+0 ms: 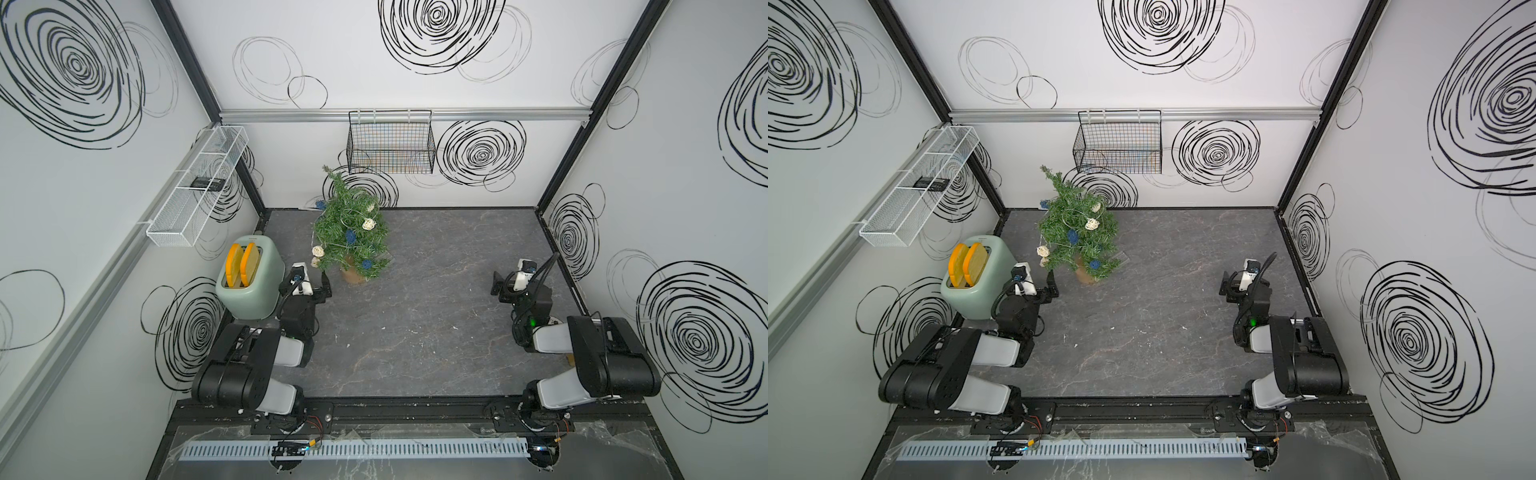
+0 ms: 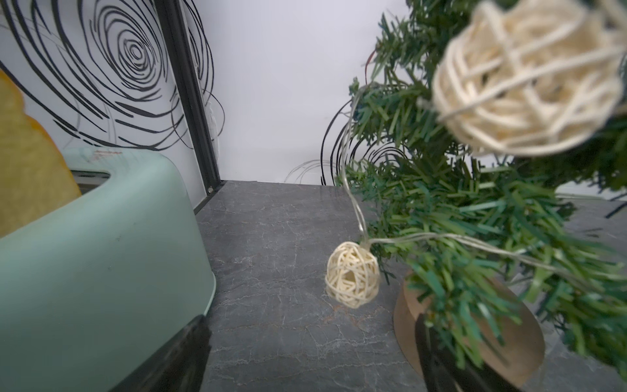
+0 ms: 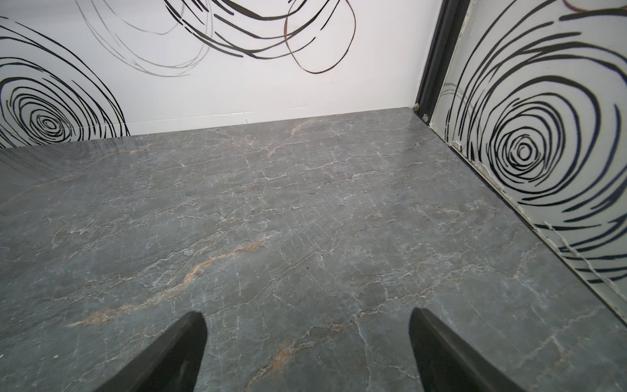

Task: Remove string lights from the small christmas tree
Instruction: Move the christmas tree to the center of the board.

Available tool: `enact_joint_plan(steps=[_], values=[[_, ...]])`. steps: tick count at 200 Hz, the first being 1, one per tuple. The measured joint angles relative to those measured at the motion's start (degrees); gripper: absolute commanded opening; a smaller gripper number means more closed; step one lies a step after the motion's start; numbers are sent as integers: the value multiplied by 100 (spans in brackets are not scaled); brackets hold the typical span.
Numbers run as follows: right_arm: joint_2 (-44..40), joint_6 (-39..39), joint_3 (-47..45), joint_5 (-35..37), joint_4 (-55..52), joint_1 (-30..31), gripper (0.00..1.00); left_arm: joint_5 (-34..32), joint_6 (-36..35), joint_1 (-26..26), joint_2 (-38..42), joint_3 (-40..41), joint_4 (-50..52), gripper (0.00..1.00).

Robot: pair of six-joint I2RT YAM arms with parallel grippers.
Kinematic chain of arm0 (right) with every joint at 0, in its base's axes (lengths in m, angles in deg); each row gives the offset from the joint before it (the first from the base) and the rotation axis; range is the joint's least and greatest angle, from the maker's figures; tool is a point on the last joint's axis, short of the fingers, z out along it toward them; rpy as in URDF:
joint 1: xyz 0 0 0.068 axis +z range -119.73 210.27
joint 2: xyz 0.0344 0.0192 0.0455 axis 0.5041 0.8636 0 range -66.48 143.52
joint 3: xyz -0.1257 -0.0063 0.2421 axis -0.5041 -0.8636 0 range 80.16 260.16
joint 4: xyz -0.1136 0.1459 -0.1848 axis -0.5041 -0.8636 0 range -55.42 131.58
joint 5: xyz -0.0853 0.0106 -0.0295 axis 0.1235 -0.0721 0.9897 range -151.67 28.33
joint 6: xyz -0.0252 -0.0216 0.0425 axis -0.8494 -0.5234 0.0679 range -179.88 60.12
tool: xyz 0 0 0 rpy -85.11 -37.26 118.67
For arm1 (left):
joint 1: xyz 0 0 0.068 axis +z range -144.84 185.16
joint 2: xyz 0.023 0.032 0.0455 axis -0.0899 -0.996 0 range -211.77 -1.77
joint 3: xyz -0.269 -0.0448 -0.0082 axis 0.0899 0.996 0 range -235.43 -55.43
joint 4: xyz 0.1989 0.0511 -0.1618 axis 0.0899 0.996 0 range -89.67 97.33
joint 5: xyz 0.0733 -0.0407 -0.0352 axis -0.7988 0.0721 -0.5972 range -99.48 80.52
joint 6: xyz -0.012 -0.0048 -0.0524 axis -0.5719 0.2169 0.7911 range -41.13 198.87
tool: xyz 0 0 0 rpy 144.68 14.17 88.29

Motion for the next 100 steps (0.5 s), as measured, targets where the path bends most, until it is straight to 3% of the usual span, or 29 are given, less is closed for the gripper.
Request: enact_joint_plan(steps=[50, 100], values=[[-544, 199, 1038, 466, -1521, 68, 97, -461, 625, 240, 2020, -20, 1060, 96], [-992, 1231, 1637, 1429, -2614, 501, 97, -717, 1952, 433, 2577, -140, 1853, 96]])
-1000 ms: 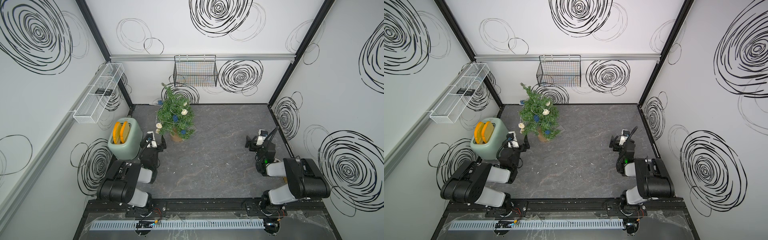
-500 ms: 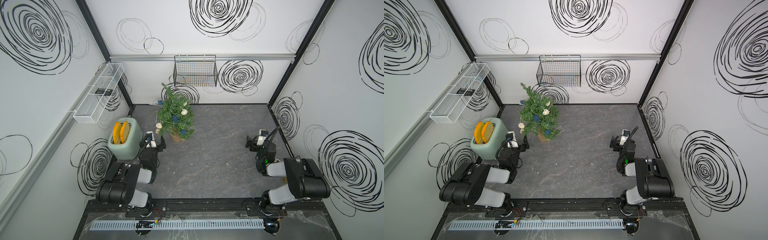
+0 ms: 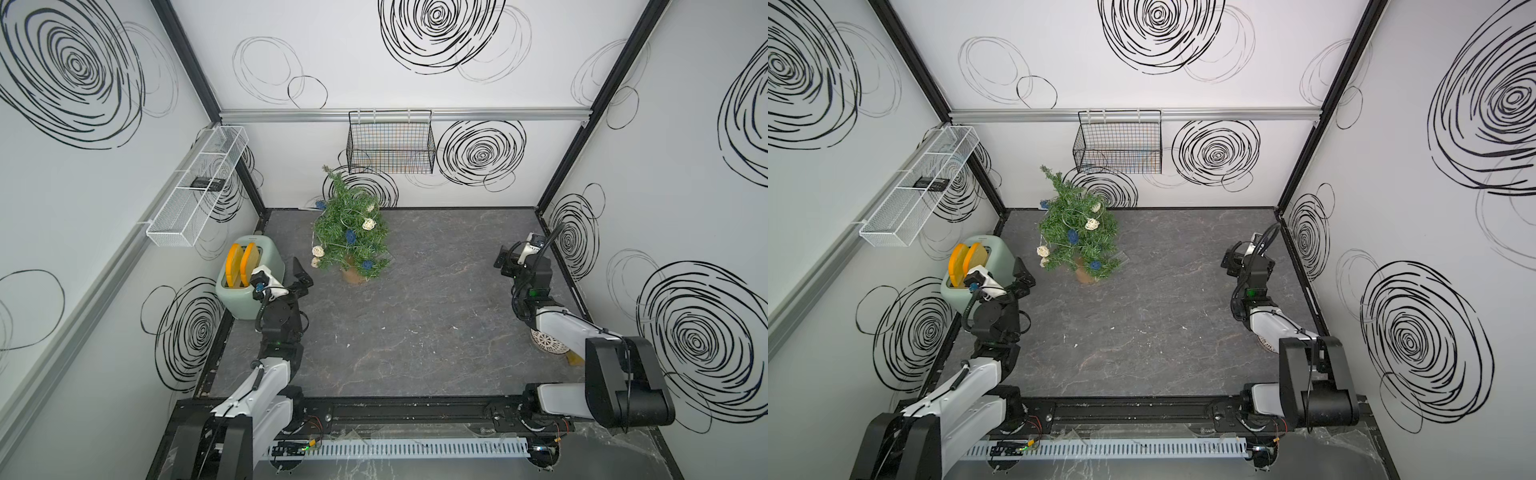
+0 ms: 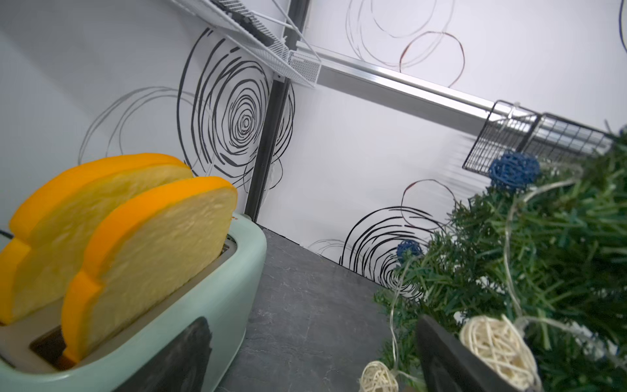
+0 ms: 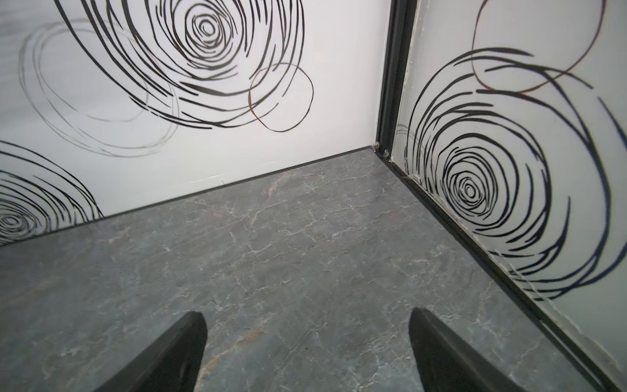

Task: Remove string lights from the small christmas tree
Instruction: Move the christmas tree to the center of the board.

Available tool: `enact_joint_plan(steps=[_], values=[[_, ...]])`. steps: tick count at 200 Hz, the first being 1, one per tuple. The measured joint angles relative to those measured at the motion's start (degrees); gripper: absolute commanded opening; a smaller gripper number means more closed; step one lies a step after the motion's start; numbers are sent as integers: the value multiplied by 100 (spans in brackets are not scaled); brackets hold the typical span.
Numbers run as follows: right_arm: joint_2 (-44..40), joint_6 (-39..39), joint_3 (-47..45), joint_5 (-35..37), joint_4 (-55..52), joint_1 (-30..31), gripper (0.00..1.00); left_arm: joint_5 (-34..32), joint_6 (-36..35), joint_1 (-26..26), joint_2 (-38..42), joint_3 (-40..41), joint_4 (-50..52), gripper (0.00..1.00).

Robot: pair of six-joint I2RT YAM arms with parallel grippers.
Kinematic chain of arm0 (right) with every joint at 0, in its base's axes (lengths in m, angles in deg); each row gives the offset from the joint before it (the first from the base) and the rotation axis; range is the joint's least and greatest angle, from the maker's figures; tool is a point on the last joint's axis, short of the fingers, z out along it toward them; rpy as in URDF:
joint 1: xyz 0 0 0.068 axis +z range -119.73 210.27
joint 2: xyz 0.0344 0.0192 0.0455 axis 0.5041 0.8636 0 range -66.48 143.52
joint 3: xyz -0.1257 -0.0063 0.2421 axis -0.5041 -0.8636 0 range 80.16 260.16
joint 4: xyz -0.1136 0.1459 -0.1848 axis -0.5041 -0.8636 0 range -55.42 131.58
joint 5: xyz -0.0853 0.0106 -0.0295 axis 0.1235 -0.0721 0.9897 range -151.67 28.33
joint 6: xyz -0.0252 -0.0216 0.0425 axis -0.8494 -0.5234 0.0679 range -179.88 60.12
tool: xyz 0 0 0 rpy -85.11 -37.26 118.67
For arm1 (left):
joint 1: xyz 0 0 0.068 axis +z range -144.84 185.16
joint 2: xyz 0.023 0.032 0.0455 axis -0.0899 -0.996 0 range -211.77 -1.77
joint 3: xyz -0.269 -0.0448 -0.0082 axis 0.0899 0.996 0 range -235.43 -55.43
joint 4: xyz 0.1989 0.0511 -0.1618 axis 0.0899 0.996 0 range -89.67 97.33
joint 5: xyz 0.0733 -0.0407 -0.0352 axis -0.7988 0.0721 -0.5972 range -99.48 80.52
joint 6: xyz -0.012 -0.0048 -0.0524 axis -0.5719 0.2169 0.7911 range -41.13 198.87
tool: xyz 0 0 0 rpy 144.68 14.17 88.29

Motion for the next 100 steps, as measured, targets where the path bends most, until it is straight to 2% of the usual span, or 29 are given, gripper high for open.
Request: enact_joint_plan(steps=[20, 54, 77, 95, 100], values=[[-153, 1370, 44, 190, -619, -98, 97, 61, 713, 44, 0, -271, 509, 96], [-101, 2815, -227, -896, -520, -822, 97, 522, 1381, 52, 4, -396, 625, 96], [221, 3182, -168, -1862, -470, -940, 97, 925, 1930, 157, 22, -492, 852, 96], [549, 3195, 164, -2612, -612, -918, 97, 1331, 2273, 295, -114, -879, 1263, 100], [614, 3200, 262, -2761, -638, -901, 97, 1434, 2382, 330, -170, -1014, 1388, 98]])
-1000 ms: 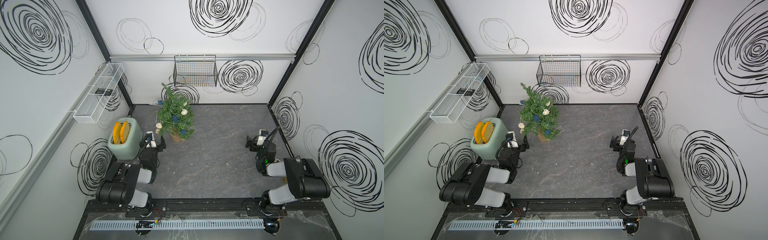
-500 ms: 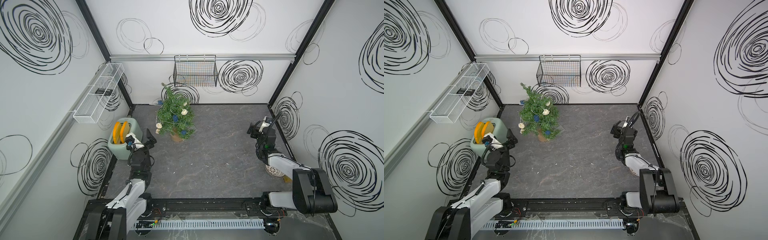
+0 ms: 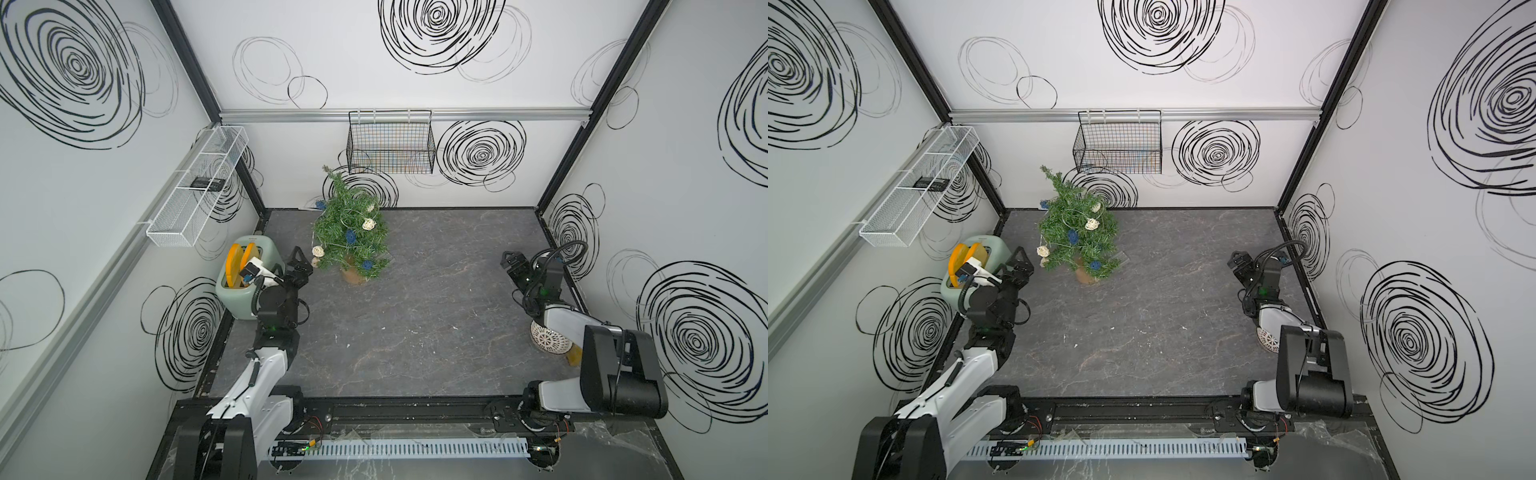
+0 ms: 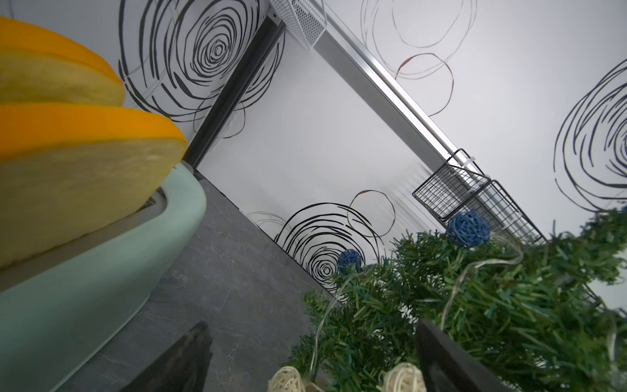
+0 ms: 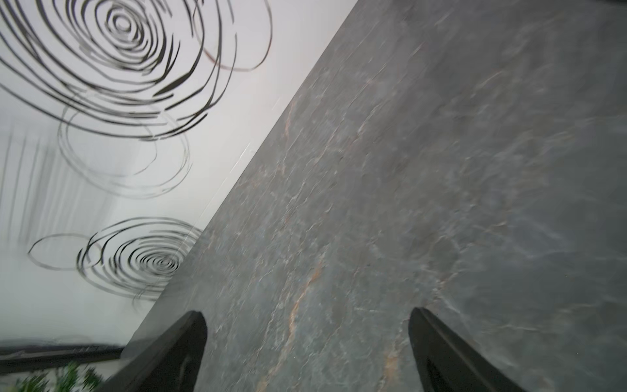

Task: Remove string lights from the small christmas tree
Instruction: Move the christmas tree to the center of the board.

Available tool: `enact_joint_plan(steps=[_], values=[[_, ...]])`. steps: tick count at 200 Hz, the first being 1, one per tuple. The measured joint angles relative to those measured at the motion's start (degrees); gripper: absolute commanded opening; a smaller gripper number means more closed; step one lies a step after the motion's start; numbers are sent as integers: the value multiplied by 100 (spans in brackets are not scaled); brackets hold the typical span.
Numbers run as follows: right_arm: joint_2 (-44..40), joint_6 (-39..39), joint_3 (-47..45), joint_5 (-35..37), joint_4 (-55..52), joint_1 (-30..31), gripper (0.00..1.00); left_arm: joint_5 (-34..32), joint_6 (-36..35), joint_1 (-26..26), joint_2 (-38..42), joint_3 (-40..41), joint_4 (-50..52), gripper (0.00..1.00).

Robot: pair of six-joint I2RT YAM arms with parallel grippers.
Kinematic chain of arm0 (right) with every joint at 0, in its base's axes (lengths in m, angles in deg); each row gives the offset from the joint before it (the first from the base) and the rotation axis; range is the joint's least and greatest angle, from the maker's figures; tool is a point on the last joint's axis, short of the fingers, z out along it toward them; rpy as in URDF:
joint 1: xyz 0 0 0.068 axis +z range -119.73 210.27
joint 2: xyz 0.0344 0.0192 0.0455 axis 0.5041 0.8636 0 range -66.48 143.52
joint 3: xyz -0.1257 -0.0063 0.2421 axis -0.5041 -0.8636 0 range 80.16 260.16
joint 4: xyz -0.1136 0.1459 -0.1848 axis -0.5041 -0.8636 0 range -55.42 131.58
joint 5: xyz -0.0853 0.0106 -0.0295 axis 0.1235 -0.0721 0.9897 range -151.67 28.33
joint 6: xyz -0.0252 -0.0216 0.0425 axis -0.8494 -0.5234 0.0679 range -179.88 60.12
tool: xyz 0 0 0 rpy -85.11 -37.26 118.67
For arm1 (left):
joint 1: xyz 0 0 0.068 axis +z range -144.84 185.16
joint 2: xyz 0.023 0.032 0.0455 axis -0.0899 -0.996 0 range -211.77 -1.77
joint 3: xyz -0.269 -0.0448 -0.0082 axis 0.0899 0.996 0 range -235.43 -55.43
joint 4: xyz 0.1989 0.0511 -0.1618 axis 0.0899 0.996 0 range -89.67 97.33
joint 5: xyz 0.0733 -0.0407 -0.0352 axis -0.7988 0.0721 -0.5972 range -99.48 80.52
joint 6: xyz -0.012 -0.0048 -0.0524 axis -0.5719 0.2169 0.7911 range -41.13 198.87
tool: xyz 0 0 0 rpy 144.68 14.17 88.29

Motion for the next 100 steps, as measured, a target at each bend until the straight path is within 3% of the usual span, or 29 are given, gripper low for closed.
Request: enact_joint_plan(steps=[42, 100], values=[[59, 72, 149, -697, 142, 238, 98, 483, 798, 28, -420, -649, 466, 86], [13, 181, 144, -739, 236, 566, 98, -70, 1488, -260, -1248, -1438, 1082, 79]])
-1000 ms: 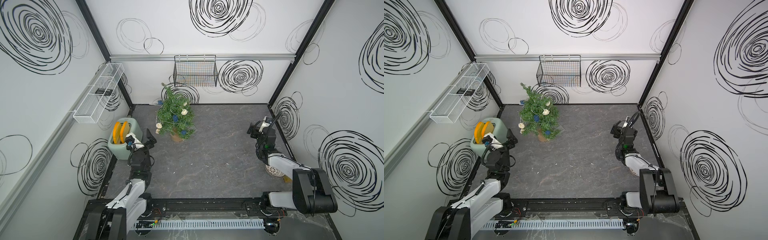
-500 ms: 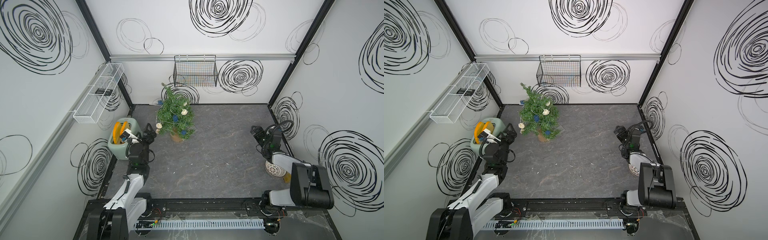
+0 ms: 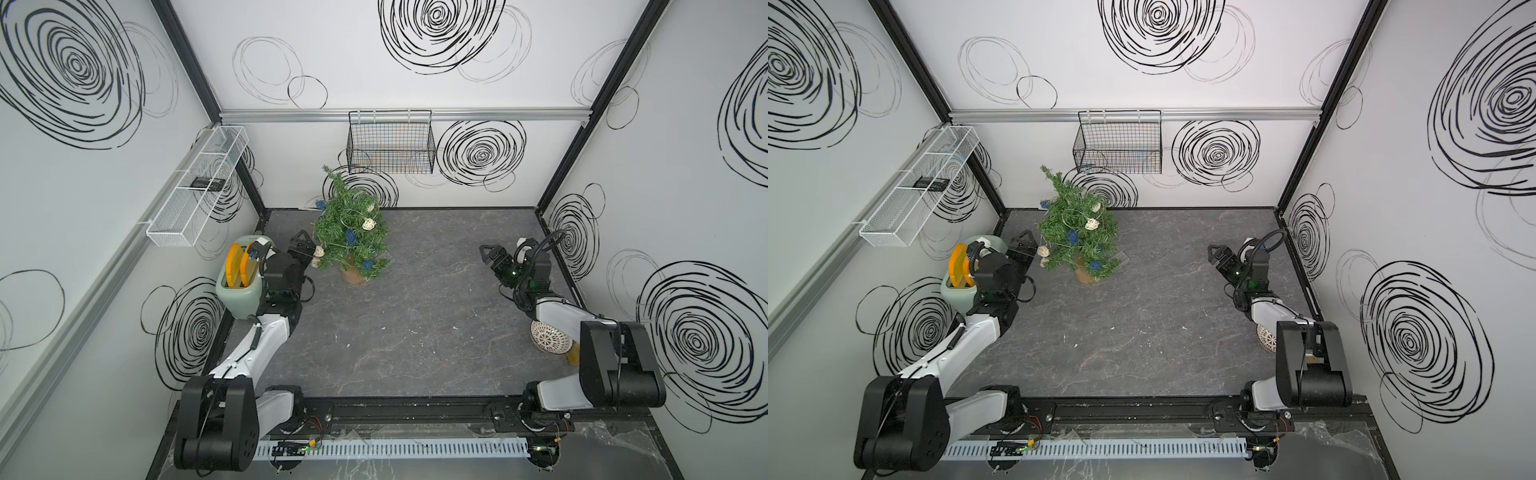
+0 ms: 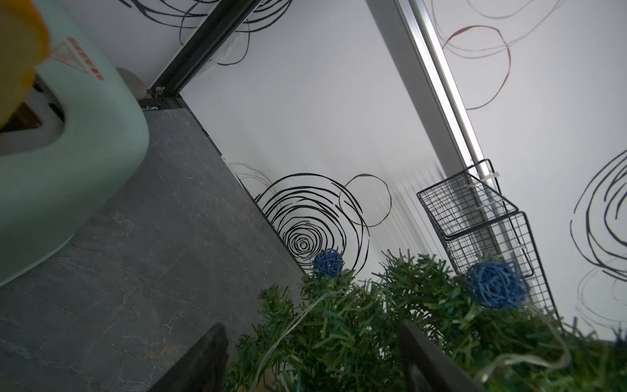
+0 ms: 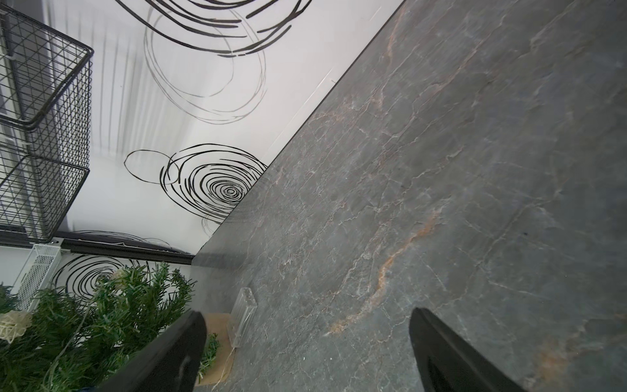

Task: Remove string lights from the small christmas tree
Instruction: Move the christmas tree to the center of the board.

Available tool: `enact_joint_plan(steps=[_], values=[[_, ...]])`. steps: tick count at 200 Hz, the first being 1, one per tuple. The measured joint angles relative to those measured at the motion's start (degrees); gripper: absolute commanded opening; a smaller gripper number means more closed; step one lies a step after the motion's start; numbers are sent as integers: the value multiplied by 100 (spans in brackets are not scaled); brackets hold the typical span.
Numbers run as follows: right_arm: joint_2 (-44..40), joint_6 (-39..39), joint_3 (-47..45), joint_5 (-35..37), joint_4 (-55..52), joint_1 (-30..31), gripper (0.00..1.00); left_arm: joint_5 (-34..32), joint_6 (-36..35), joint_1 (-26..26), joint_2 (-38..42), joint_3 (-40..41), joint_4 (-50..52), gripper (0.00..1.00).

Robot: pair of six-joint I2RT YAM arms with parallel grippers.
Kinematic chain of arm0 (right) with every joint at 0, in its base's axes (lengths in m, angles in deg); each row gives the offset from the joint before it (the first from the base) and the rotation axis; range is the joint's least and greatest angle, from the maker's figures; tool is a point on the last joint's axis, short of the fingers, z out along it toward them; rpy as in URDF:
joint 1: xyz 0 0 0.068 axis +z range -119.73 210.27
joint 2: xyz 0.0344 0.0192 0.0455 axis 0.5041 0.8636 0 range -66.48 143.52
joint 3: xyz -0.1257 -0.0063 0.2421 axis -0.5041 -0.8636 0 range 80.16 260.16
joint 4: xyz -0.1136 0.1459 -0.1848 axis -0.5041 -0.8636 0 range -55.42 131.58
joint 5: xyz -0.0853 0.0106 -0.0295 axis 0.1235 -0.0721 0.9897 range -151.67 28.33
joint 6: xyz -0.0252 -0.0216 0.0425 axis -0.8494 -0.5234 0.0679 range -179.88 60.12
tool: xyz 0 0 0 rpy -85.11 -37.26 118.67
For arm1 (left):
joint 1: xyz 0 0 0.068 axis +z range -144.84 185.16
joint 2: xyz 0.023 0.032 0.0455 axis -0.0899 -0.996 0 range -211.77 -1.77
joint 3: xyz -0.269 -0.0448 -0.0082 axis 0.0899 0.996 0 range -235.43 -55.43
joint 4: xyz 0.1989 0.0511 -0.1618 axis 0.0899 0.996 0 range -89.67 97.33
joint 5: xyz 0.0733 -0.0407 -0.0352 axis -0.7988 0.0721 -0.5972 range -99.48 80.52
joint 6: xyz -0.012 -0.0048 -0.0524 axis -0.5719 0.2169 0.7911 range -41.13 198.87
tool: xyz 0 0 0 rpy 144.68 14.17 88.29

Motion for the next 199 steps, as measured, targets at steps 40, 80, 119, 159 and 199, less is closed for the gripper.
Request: enact_joint_plan(steps=[40, 80, 119, 159, 199], values=[[-166, 278, -96, 57, 278, 0, 99, -319, 442, -26, -564, -321, 2, 78], [-177, 457, -140, 17, 457, 0, 99, -199, 448, 96, -1213, -726, -122, 76], [-177, 494, -140, -149, 629, -15, 100, 315, 323, 442, -1742, -839, -538, 70], [-177, 531, -140, -260, 789, -61, 98, 782, 262, 608, -2223, -837, -892, 66], [-177, 595, -181, -278, 887, -92, 97, 984, 236, 579, -2647, -890, -1062, 60]])
